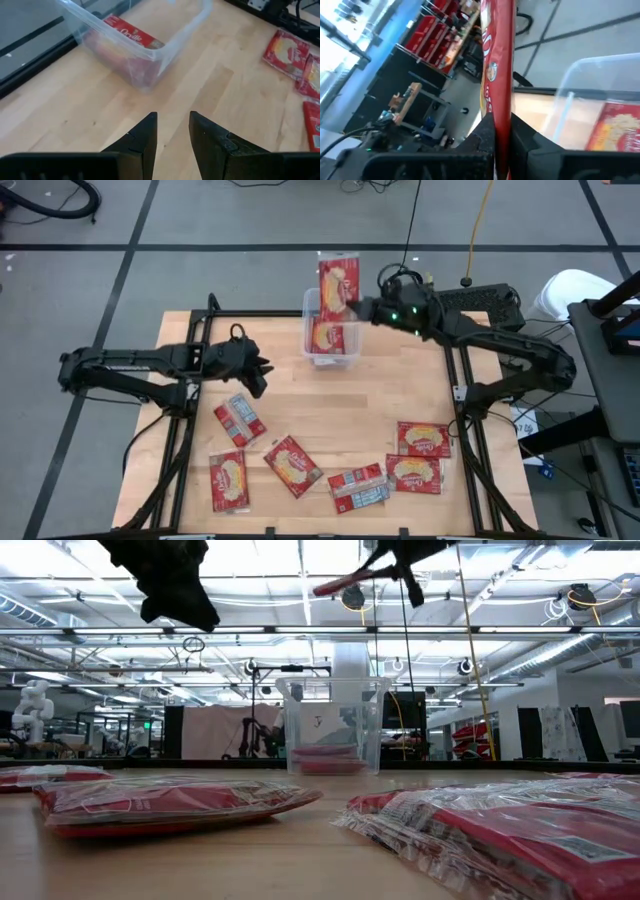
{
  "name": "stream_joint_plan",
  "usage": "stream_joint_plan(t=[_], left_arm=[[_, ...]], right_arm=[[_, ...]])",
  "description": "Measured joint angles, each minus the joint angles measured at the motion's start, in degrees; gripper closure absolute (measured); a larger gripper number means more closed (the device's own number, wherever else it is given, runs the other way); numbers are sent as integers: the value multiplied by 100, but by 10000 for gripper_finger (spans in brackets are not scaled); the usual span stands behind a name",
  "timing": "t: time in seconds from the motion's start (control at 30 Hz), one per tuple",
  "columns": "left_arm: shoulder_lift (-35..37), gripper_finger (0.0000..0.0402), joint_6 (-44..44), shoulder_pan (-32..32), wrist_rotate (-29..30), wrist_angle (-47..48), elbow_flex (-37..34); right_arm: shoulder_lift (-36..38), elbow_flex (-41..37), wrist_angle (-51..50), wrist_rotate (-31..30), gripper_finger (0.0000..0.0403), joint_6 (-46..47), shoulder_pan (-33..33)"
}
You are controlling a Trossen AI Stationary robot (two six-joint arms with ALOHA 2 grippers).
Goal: Sort popcorn bags into baskets
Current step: Put the red popcorn bag into the transparent container
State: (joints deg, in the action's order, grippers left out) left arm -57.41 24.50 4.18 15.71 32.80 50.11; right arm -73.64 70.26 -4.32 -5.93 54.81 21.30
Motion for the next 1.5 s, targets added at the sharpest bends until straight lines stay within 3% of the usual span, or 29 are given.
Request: stream_joint_plan(t=[0.23, 0.67, 1.2, 1.5], left_arm=[[-2, 284, -130, 437, -131, -12, 0], [-49, 284, -497, 1085, -817, -496, 2], [-495, 284, -438, 1298, -821, -658, 2], [-531, 284, -279, 1294, -827, -761, 2]], right_arm=[[-511, 0, -26, 924, 394, 243, 658], [-1518, -2, 996, 1666, 392, 103, 741], [-1701, -4, 873, 1513, 386, 463, 804], [-1723, -28, 90, 1176, 388, 579, 874]])
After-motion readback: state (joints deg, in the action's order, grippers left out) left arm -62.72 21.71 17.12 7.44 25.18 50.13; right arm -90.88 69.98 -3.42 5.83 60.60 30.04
